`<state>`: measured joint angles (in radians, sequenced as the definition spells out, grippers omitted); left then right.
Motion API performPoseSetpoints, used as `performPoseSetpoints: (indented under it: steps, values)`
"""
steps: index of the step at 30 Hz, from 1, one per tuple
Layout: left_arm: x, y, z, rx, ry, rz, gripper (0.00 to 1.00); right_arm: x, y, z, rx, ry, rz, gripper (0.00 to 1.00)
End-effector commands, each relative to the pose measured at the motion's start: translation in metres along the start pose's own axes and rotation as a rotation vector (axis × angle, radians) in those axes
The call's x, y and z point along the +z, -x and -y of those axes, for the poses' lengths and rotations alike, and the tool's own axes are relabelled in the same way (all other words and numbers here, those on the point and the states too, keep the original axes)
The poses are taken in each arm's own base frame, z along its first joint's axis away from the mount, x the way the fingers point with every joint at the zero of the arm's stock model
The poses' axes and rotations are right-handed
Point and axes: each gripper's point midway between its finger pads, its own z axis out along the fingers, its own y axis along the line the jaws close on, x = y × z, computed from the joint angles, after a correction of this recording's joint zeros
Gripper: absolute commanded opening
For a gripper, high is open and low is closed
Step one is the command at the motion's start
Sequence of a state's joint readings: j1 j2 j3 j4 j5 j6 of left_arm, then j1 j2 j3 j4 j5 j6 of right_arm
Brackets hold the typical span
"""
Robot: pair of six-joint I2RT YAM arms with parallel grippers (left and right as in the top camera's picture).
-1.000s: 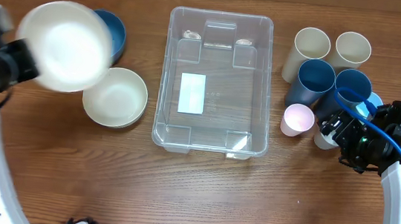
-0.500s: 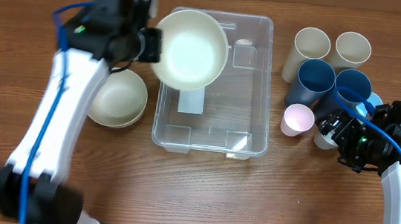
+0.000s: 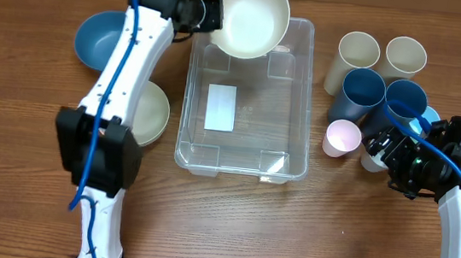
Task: Pack container
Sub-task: 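Lift the cream bowl and lower it into the clear bin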
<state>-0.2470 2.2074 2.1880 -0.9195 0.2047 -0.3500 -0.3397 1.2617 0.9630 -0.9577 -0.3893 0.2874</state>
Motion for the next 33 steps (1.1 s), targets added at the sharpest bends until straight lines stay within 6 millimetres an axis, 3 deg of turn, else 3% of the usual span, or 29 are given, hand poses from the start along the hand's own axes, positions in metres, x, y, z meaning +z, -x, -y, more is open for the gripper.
performPoseSetpoints:
  steps: [1,11,14,18,23,28,33]
  values:
    - [0.023,-0.013,0.001,-0.033,0.016,-0.051,0.04,-0.007,0.009,-0.007,-0.009,0.019,0.029,1.0]
    - [0.049,-0.048,-0.022,-0.026,0.131,-0.168,0.04,-0.007,0.01,-0.007,-0.011,0.02,0.032,1.0]
    - [0.05,-0.049,-0.022,-0.028,0.132,-0.172,0.11,-0.007,0.01,-0.007,-0.01,0.02,0.032,1.0]
    - [0.05,-0.051,-0.02,-0.038,0.119,-0.181,0.28,-0.007,0.01,-0.007,-0.01,0.02,0.032,1.0]
    - [0.046,-0.047,-0.009,-0.046,0.067,-0.178,0.31,-0.007,0.009,-0.007,-0.01,0.019,0.031,1.0]
    - [0.013,-0.02,0.018,-0.046,-0.045,-0.133,0.38,-0.007,0.008,-0.007,-0.008,0.018,0.028,1.0]
    - [-0.054,0.013,0.025,0.008,-0.057,-0.041,0.41,-0.007,0.007,-0.006,-0.005,0.016,0.021,1.0]
